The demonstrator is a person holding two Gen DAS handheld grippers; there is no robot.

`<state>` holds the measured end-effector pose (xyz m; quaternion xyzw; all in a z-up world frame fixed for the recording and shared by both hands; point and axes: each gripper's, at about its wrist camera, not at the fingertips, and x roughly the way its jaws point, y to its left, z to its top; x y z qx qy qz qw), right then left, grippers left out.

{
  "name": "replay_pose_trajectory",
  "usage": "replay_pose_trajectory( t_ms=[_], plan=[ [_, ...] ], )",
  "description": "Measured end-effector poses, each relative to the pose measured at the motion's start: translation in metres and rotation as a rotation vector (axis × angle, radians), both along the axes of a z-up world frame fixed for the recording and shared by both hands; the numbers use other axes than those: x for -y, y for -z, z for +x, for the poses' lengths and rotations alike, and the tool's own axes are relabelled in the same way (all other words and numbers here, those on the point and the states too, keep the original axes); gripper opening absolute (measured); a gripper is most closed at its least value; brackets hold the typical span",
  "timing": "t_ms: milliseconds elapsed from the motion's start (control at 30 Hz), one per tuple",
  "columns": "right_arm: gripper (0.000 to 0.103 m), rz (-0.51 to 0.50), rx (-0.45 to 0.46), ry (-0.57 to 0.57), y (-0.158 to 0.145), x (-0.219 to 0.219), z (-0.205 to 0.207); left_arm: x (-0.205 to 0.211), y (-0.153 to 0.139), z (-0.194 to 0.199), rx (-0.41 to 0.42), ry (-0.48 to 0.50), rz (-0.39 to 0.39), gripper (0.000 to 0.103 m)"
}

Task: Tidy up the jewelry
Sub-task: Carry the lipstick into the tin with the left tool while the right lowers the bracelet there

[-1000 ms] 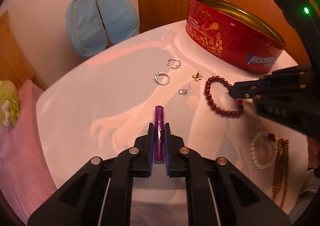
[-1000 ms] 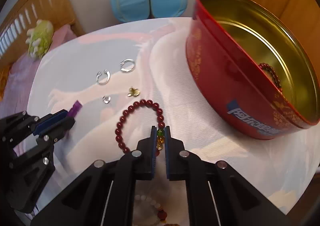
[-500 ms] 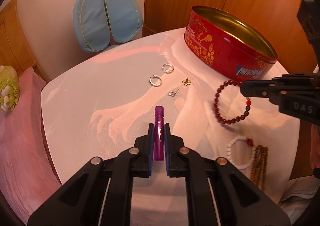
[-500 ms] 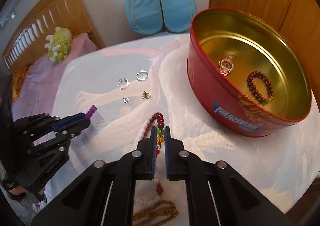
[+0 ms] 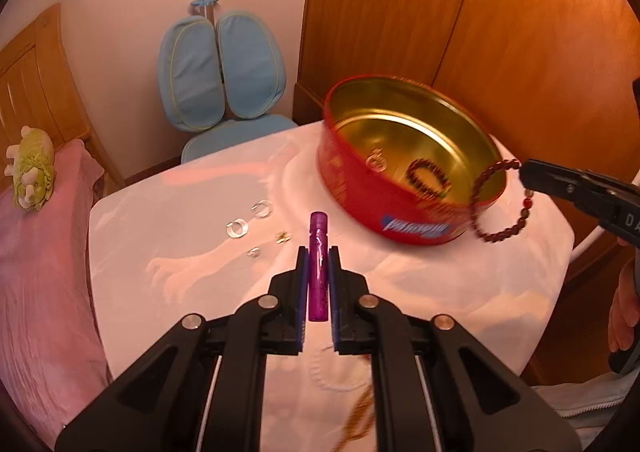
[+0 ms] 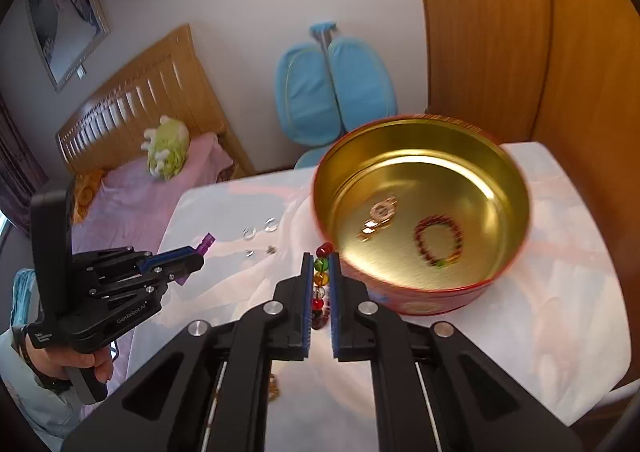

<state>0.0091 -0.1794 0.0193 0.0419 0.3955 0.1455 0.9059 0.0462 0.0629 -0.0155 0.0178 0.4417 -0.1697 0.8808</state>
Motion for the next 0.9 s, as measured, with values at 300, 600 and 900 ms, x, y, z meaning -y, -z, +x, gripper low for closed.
replay_pose_trajectory(
  t_ms=[300, 600, 900],
  plan=[
    [0.008, 0.043, 0.064, 0.013, -0.032, 0.102, 0.002, 0.077, -0.028, -0.005, -0.004, -0.023, -0.017, 0.01],
    [0.008, 0.046, 0.008, 0.059, -0.019, 0.123, 0.047, 0.107, -0.027, 0.052, -0.036, 0.047, 0.039, 0.01],
    [0.008, 0.009, -0.11, 0.034, 0.004, 0.103, 0.132, 0.131, 0.007, 0.127, -0.171, 0.143, 0.049, 0.01]
  ],
)
